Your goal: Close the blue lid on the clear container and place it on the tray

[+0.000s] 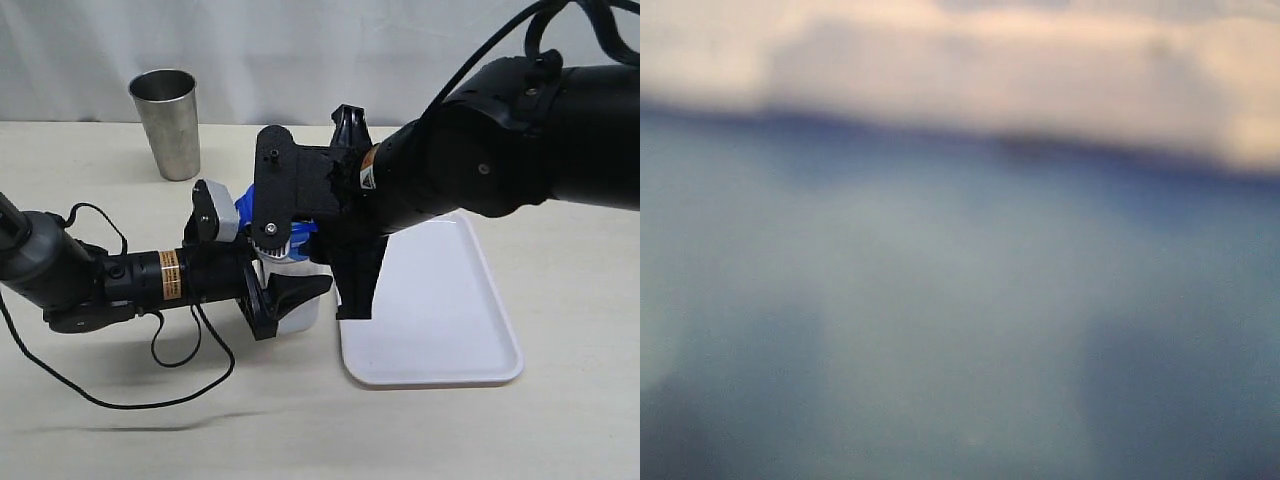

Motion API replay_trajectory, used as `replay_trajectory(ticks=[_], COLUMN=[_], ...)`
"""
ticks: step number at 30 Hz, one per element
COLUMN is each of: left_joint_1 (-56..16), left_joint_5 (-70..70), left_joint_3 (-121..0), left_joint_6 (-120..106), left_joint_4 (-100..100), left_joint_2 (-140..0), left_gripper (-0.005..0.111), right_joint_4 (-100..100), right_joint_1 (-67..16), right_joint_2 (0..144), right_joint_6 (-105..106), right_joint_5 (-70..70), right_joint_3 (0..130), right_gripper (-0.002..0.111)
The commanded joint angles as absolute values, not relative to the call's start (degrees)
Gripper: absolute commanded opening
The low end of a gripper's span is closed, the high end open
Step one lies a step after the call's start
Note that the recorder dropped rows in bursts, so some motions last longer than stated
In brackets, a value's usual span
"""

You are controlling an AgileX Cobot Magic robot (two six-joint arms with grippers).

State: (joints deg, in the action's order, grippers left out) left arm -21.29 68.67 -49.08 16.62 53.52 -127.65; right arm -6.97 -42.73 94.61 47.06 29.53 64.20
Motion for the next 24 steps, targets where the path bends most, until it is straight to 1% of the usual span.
replay_trajectory(ticks=[1,18,24], left_joint_1=[-22.0,-22.0,-22.0], left_joint_5=[70.0,70.0,70.0], left_joint_3=[-49.4,-49.4,-49.4], left_joint_6=[16.6,16.9,16.9], left_joint_4=[56.4,57.9,57.9], left_joint_2=[-127.4,-127.4,-127.4], left_gripper=[0.000,0.000,0.000], right_joint_4=[-6.5,-8.8,-15.2], right_joint_1=[-42.8,-42.8,-42.8], right_joint_2=[97.9,99.7,101.7], right_joint_6=[46.8,46.6,41.0], right_joint_5=[32.6,27.8,26.9], right_joint_3=[62.9,60.5,60.5], right_gripper=[0.038,0.038,0.038])
